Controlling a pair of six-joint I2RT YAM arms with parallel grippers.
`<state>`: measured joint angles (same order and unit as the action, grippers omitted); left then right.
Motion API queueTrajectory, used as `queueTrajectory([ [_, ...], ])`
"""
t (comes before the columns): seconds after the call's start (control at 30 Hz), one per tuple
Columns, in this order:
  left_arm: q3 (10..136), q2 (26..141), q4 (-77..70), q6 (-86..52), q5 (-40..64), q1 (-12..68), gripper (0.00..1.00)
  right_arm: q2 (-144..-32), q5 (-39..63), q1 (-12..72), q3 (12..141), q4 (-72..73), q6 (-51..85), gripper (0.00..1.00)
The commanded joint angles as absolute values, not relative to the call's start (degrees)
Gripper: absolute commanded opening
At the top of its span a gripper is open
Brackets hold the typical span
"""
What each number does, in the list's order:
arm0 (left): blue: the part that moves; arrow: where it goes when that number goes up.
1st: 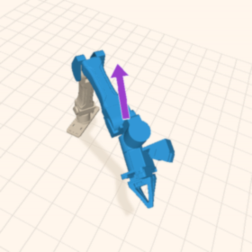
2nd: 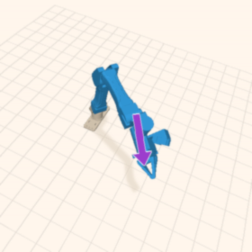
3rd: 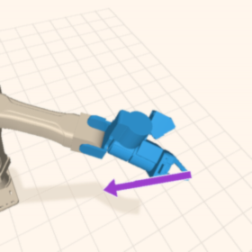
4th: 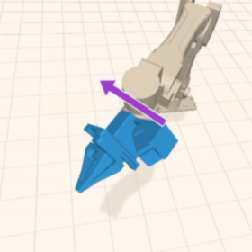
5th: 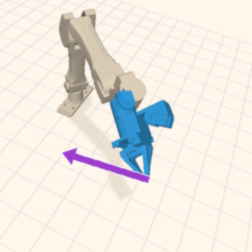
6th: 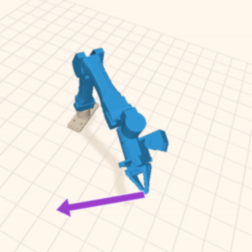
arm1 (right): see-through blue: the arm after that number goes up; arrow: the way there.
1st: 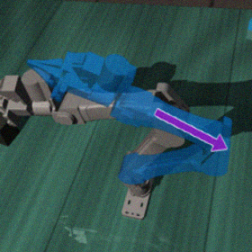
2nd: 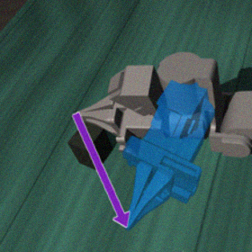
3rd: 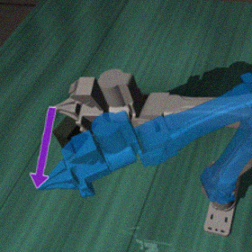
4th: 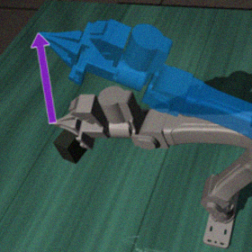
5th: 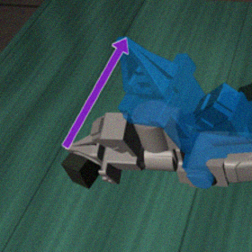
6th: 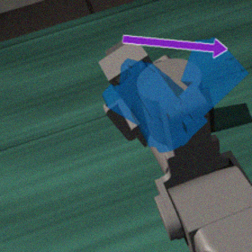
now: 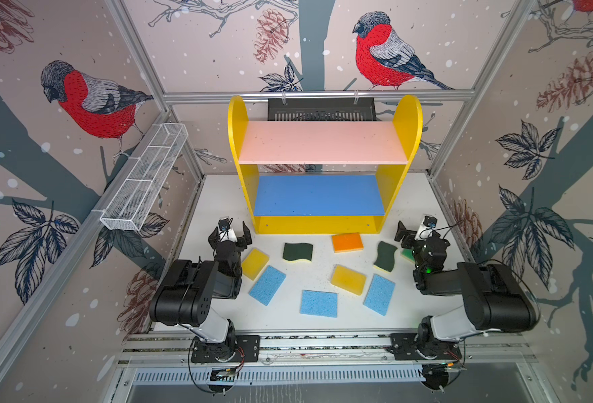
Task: Arrange cleaning sponges on a shelf
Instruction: Rotate the cleaning sponge at the middle-left of the table.
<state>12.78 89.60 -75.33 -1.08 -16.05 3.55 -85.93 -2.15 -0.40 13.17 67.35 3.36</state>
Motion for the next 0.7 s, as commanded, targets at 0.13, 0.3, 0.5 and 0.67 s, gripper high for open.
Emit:
queueTrajectory([
  [0.13, 12.9, 89.6, -76.3, -0.5, -15.4, 3.6, 0.97, -85.9, -2.5, -0.4, 13.4, 68.6, 3.8, 1.00],
  [0.3, 12.7, 89.5, -76.5, -0.4, -15.4, 3.6, 0.97, -85.6, -3.2, -0.3, 13.6, 68.1, 4.0, 1.00],
  [0.5, 15.0, 84.9, -68.8, -0.9, -17.1, 3.7, 0.97, -83.3, -5.0, -0.1, 18.4, 58.4, 4.2, 1.00],
  [0.67, 17.0, 78.5, -61.0, 0.0, -25.0, 6.8, 0.97, -78.5, -7.9, 1.8, 23.6, 46.5, 3.1, 1.00],
])
